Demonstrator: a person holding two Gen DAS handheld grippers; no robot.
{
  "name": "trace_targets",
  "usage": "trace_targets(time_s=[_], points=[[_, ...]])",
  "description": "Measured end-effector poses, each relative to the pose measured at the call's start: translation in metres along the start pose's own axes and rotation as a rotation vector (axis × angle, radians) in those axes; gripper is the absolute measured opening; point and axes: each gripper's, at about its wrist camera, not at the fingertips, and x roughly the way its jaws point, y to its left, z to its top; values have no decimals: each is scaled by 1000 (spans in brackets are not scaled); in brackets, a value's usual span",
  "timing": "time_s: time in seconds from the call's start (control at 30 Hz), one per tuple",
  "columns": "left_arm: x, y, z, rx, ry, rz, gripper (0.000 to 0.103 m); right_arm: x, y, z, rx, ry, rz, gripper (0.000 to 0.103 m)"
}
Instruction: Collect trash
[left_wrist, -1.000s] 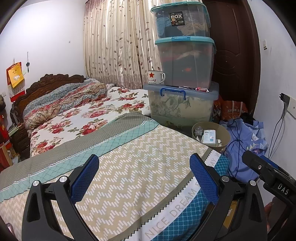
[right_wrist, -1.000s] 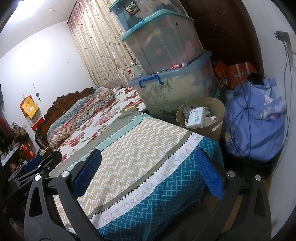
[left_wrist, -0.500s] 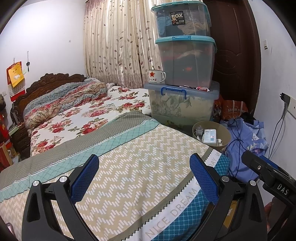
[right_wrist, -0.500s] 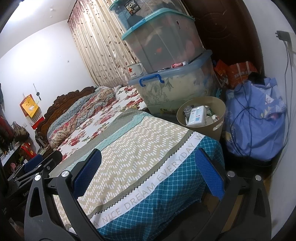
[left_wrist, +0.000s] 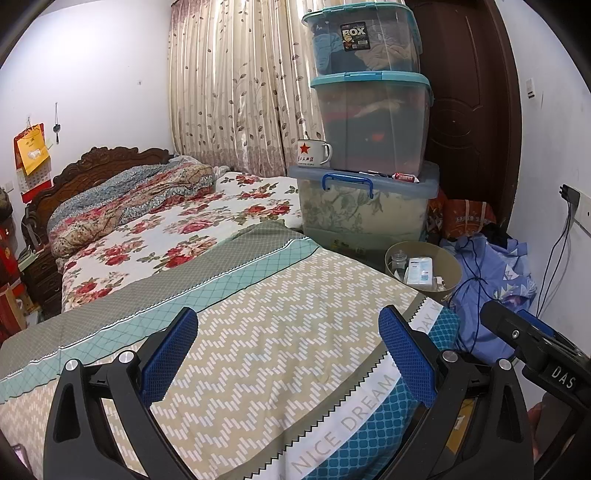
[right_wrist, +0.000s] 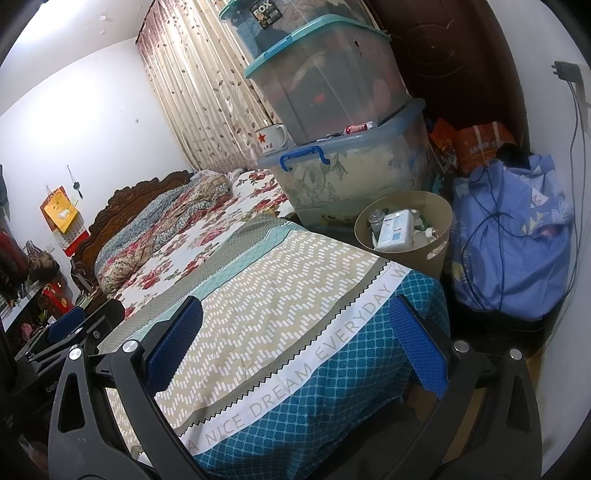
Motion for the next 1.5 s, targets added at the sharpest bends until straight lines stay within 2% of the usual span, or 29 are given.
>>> trace_targets(time_s=[1.5], points=[[-3,3,-2,-27,3,-2,94,0,3,-3,1,8,7,100]])
